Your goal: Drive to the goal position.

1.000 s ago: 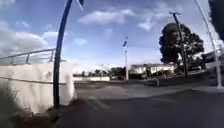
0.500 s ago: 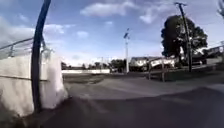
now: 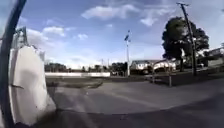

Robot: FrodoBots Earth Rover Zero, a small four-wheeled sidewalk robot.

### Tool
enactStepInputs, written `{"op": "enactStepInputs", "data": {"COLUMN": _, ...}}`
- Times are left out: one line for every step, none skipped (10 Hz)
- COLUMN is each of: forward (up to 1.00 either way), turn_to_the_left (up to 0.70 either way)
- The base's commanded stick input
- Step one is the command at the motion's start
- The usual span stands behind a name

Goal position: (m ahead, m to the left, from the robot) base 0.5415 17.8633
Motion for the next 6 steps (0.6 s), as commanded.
{"op": "enactStepInputs", "data": {"forward": 1.0, "turn_to_the_left": 0.0}}
{"op": "enactStepInputs", "data": {"forward": 1.0, "turn_to_the_left": 0.0}}
{"op": "enactStepInputs", "data": {"forward": 1.0, "turn_to_the_left": 0.0}}
{"op": "enactStepInputs", "data": {"forward": 1.0, "turn_to_the_left": 0.0}}
{"op": "enactStepInputs", "data": {"forward": 1.0, "turn_to_the_left": 0.4}}
{"op": "enactStepInputs", "data": {"forward": 1.0, "turn_to_the_left": 0.4}}
